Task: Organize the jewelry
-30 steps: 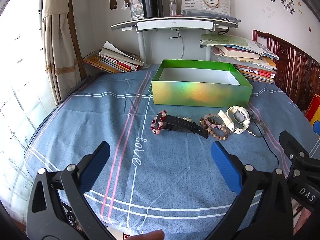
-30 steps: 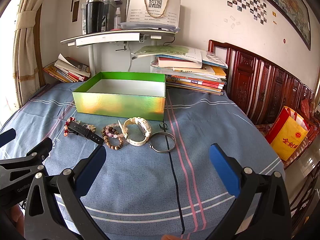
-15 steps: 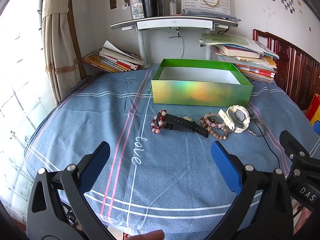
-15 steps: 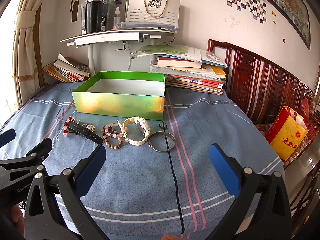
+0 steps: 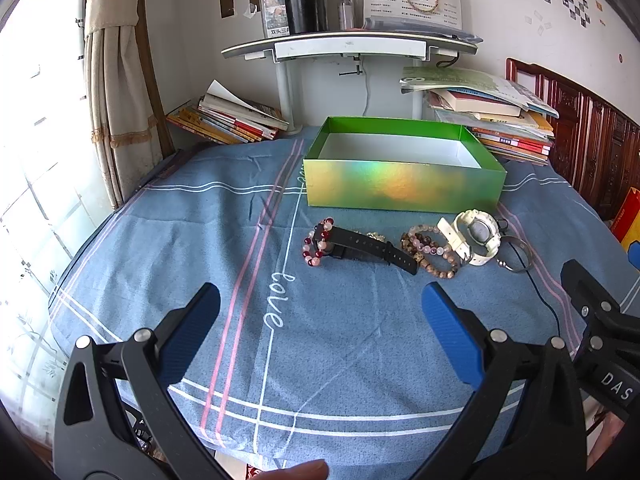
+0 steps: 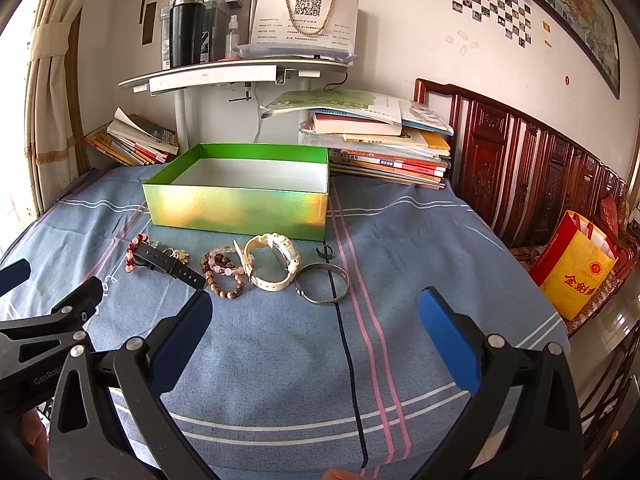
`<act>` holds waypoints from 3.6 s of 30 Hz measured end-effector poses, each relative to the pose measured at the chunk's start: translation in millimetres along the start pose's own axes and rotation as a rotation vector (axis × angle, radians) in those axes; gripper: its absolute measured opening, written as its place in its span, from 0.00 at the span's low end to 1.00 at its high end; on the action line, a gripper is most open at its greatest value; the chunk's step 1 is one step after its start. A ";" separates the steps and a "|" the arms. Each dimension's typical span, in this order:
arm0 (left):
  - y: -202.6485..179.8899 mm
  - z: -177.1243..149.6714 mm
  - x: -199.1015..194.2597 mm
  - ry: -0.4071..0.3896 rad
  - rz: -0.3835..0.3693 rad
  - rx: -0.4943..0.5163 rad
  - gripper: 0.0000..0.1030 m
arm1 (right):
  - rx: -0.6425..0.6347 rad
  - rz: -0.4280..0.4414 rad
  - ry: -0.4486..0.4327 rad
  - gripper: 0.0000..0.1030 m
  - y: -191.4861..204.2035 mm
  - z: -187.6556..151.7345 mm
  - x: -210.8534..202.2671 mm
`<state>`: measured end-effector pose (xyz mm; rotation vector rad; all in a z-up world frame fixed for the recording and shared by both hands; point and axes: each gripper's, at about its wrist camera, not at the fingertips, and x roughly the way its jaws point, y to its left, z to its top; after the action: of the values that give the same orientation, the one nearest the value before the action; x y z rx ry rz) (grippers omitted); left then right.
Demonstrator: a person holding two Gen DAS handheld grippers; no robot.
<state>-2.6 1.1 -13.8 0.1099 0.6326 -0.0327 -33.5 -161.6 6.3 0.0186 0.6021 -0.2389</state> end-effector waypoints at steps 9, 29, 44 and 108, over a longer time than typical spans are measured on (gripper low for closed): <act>-1.0 2.4 -0.4 0.007 -0.002 0.002 0.97 | 0.001 -0.003 0.002 0.98 0.7 -4.3 1.3; -3.6 56.0 96.6 0.278 -0.179 0.098 0.96 | 0.029 0.146 0.301 0.86 -28.6 41.9 108.7; -10.9 64.2 185.9 0.512 -0.292 -0.017 0.74 | -0.096 0.203 0.425 0.23 22.4 43.3 178.1; 29.6 67.8 163.3 0.475 -0.287 -0.097 0.62 | -0.156 0.317 0.462 0.01 67.6 66.9 180.6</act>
<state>170.8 23.3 -53.4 -0.0720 1.1192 -0.2585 163.4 -140.9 -43.7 0.0180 1.0639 0.1272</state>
